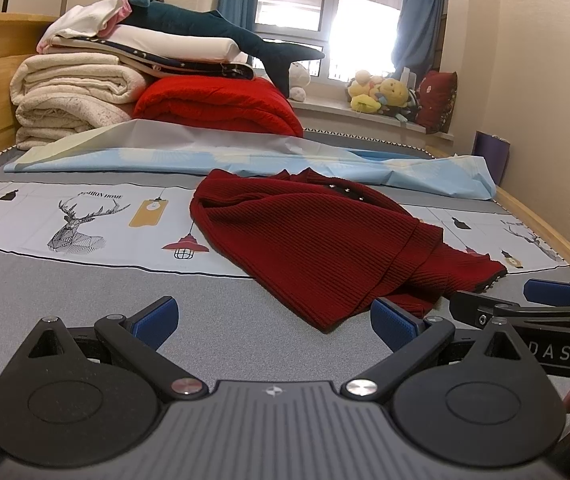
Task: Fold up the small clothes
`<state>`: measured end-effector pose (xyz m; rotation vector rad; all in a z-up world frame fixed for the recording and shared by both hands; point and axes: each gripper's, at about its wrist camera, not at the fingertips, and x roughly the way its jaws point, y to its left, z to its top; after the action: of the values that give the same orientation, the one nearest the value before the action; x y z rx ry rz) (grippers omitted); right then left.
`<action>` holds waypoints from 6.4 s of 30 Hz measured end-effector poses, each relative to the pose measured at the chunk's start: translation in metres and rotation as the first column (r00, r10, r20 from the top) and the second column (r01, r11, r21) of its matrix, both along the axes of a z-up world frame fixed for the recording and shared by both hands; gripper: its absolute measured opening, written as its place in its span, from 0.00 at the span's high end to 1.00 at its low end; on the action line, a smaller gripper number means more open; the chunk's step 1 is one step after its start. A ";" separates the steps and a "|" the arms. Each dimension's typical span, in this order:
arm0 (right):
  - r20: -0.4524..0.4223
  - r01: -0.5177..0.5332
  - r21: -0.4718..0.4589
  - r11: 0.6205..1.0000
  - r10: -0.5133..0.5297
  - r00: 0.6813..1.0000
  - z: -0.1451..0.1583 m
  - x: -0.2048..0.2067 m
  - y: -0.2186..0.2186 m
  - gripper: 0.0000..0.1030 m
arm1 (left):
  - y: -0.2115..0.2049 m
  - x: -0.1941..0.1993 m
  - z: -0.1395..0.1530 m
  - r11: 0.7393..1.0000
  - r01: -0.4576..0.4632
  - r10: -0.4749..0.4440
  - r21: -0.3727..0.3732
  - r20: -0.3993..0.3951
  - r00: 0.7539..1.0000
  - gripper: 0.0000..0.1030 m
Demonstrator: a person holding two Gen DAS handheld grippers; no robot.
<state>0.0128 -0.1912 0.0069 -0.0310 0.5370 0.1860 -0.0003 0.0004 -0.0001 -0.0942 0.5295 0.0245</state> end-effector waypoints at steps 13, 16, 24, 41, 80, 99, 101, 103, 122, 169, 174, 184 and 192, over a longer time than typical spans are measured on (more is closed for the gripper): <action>0.000 -0.001 -0.002 1.000 0.001 1.000 0.000 0.001 0.000 0.12 | 0.000 0.000 0.000 1.000 0.000 0.000 0.000 0.000 1.000 0.01; -0.001 0.000 -0.001 1.000 0.000 1.000 0.000 0.002 0.000 0.12 | 0.000 0.000 0.000 1.000 0.000 0.000 0.000 -0.001 1.000 0.01; 0.009 -0.007 -0.027 1.000 0.008 1.000 0.004 0.008 -0.001 0.12 | 0.001 0.001 -0.005 0.999 -0.004 0.004 0.040 -0.022 1.000 0.01; 0.156 0.234 0.127 0.964 -0.252 0.955 0.030 0.079 -0.130 0.51 | 0.024 0.066 -0.046 1.000 -0.002 0.004 0.008 -0.215 0.977 0.69; -0.144 0.211 0.119 0.970 -0.194 0.970 -0.001 0.145 -0.126 0.33 | 0.225 0.147 -0.073 0.973 0.219 -0.139 0.075 -0.569 0.811 0.93; -0.540 0.067 0.132 0.989 0.015 0.841 -0.104 0.212 -0.030 0.84 | 0.232 0.192 -0.102 0.991 0.034 -0.104 -0.127 -0.603 0.791 0.93; -0.507 0.067 0.183 0.981 0.036 0.861 -0.090 0.207 -0.039 0.86 | 0.219 0.191 -0.092 0.986 0.063 -0.142 -0.156 -0.566 0.812 0.94; -0.427 0.075 0.215 0.974 0.025 0.904 -0.062 0.198 -0.060 0.87 | 0.202 0.186 -0.077 0.966 0.102 -0.213 -0.236 -0.509 0.834 0.94; -0.419 0.212 0.218 0.953 -0.105 0.902 -0.050 0.129 -0.160 0.58 | 0.201 0.123 -0.080 0.946 0.324 -0.228 0.015 -0.681 0.696 0.91; -0.522 0.060 -0.056 0.997 -0.080 0.849 -0.099 0.159 -0.142 0.66 | 0.101 0.171 -0.002 0.916 0.373 -0.219 0.149 -0.593 0.775 0.71; -0.416 0.125 0.121 0.985 -0.064 0.907 -0.076 0.168 -0.155 0.65 | 0.036 0.211 0.029 0.904 0.385 -0.291 0.187 -0.389 0.874 0.70; -0.600 -0.017 -0.049 0.999 -0.016 0.800 -0.113 0.214 -0.130 0.65 | -0.075 0.318 -0.014 0.900 0.420 -0.370 0.119 -0.304 0.878 0.64; -0.545 0.024 0.024 0.999 -0.007 0.838 -0.095 0.228 -0.136 0.65 | -0.120 0.387 -0.089 0.905 0.402 -0.318 0.141 -0.406 0.857 0.49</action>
<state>0.2412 -0.3272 -0.0882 0.0591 1.1085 0.1871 0.3872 -0.1194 -0.0896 0.2372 0.9189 -0.2745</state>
